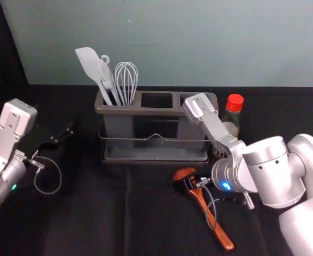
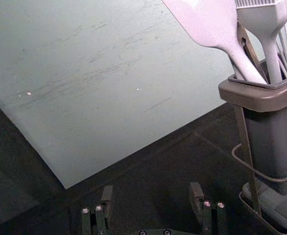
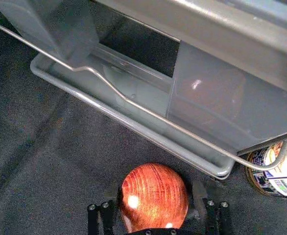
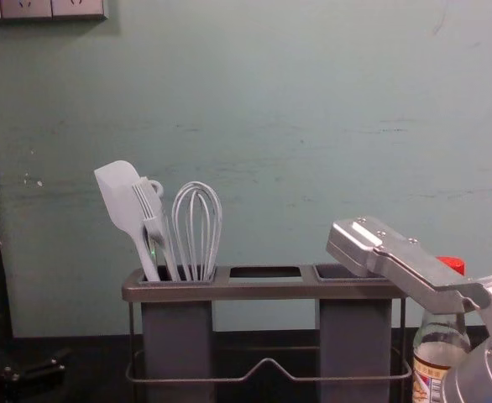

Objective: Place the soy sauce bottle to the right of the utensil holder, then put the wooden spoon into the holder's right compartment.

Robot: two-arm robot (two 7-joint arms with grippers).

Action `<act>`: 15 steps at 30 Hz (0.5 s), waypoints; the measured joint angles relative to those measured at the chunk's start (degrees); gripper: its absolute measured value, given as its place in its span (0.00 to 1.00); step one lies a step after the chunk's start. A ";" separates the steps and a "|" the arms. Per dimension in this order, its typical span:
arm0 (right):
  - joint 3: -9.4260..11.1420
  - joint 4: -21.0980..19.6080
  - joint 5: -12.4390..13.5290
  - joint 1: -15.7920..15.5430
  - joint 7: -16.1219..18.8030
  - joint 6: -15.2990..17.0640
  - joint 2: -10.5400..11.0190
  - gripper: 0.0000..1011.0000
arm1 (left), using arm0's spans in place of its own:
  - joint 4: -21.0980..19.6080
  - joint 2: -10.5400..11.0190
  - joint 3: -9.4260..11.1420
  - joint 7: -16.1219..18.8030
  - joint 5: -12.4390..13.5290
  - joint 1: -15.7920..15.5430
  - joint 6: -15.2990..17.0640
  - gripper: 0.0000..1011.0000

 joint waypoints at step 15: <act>0.64 -1.87 -1.70 -0.74 1.20 0.58 -0.39 0.83 | 0.00 0.00 0.00 0.00 0.00 0.00 0.00 0.99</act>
